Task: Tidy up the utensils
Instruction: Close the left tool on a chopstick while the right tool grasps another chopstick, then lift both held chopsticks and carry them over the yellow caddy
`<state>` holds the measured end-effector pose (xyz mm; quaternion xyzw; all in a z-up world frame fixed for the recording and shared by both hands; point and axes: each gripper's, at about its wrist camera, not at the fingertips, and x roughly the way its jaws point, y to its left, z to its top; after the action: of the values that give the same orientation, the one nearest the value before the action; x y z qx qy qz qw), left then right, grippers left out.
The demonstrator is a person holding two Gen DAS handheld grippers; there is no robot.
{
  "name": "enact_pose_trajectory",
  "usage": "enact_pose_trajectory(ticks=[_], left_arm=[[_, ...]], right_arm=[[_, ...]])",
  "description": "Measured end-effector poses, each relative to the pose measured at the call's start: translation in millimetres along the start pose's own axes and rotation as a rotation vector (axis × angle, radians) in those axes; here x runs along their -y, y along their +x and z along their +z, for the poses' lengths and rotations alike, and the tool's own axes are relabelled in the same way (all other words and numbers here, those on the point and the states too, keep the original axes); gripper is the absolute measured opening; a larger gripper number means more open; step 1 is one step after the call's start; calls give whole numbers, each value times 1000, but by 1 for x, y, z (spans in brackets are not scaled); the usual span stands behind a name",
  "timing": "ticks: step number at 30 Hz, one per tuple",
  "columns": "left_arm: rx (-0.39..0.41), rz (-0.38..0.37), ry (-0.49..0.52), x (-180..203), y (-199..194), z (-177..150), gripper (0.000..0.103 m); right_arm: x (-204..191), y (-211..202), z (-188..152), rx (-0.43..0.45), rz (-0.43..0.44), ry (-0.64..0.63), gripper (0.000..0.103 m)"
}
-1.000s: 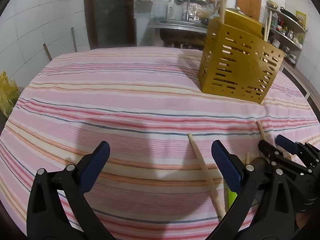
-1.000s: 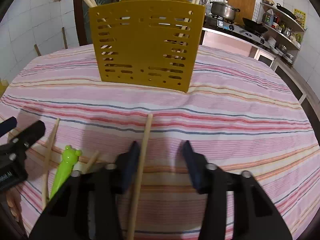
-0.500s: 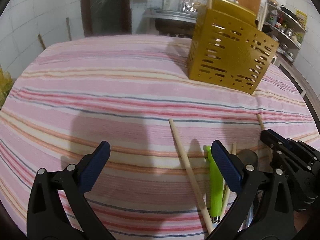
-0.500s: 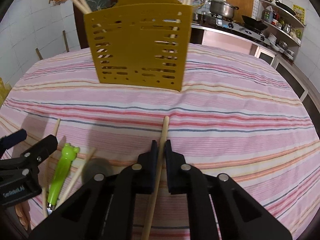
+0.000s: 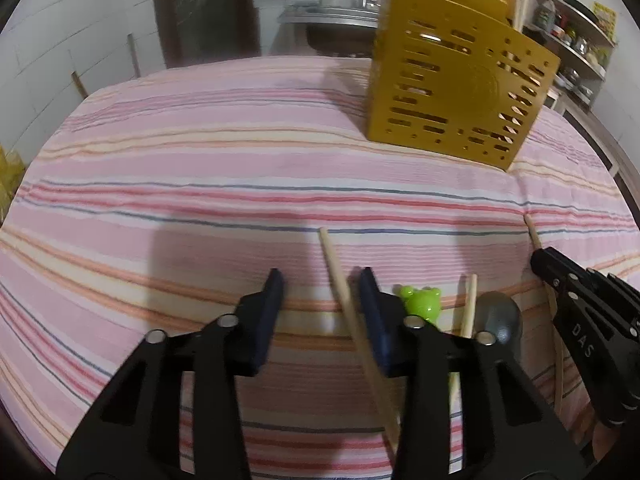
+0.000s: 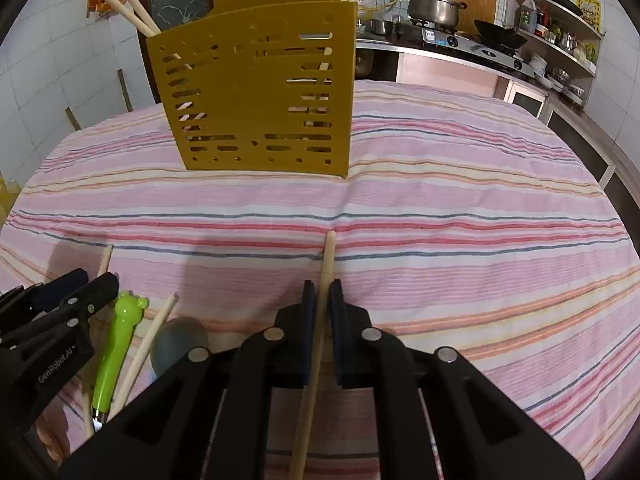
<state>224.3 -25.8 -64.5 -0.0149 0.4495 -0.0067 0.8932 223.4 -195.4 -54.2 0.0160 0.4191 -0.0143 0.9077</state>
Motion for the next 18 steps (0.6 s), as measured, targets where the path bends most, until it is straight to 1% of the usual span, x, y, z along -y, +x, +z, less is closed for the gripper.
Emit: enact_pose_trajectory(ticks=[1,3,4,7,10,14,18], left_arm=[[-2,-3,8,1,0,1,28],[-7,-8,28,4,1,3,23],[-7,-10,39,5,1,4,19],[0,-19,58,8,3,7,13],[11,-29,66,6,4,10,12],[18,-41,58,4,3,11,12],[43,-46,65,6,-1,12,12]], right_arm=[[-1,1,1,-2,-3,-1,8],[-2,3,3,-8,-8,-5,8],[-2,4,3,-9,-9,-5,8],[-2,3,4,-8,-7,-1,8],[0,2,3,-3,5,15,8],[-2,-1,2,10,-1,9,7],[-2,-4,1,24,3,13,7]])
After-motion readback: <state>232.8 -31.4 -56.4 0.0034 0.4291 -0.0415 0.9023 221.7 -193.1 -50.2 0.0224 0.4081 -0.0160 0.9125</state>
